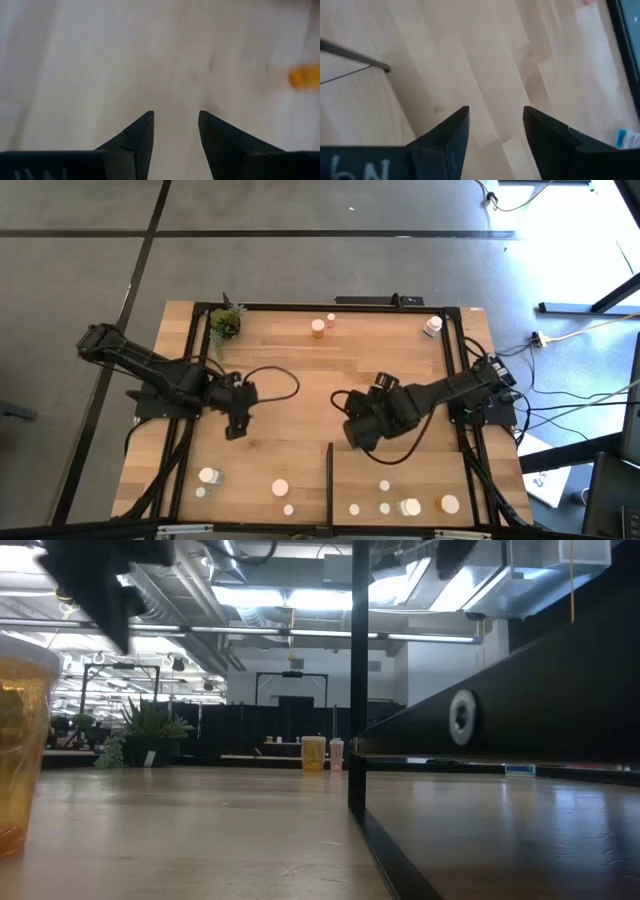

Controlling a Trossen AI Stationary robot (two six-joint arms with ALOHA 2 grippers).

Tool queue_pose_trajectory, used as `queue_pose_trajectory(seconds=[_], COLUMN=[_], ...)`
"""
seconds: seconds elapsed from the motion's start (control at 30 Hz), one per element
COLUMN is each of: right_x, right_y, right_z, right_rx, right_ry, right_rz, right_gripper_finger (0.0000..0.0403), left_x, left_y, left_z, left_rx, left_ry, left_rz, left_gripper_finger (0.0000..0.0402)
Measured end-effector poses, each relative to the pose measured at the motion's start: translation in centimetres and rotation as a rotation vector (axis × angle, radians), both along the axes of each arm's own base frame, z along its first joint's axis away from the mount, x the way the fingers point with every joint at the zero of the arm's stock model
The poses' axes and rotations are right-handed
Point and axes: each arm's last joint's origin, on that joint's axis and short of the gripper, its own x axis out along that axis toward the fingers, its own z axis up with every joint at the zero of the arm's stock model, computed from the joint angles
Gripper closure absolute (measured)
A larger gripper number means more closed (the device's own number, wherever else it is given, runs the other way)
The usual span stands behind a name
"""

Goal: Pick and place medicine bottles onto shelf by color
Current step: Put the bottom white pill bottle on the shelf aligned with the other white pill bottle

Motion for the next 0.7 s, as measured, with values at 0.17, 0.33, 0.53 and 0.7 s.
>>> queue_pose_trajectory(seconds=[0.17,0.33,0.53,0.7], right_x=[0.8,1.5,1.8,2.0], right_y=[-0.9,-1.3,-1.4,-1.0], right_z=[0.0,0.0,0.1,0.1], right_rx=[0.044,0.097,0.113,0.157], right_ry=[0.002,-0.022,-0.042,-0.048], right_rz=[0.056,0.073,0.069,0.13], right_gripper_finger=[0.0215,0.0215,0.0215,0.0215], left_x=[-1.0,-2.5,-4.8,-6.8], left_y=[-1.8,-4.1,-7.0,-8.8], left_z=[-0.1,0.0,0.0,0.1], left_rx=[-0.104,-0.169,-0.23,-0.27], left_ry=[0.076,0.109,0.166,0.21], left_rz=[-0.111,-0.297,-0.432,-0.419], left_gripper_finger=[0.0253,0.0253,0.0253,0.0253])
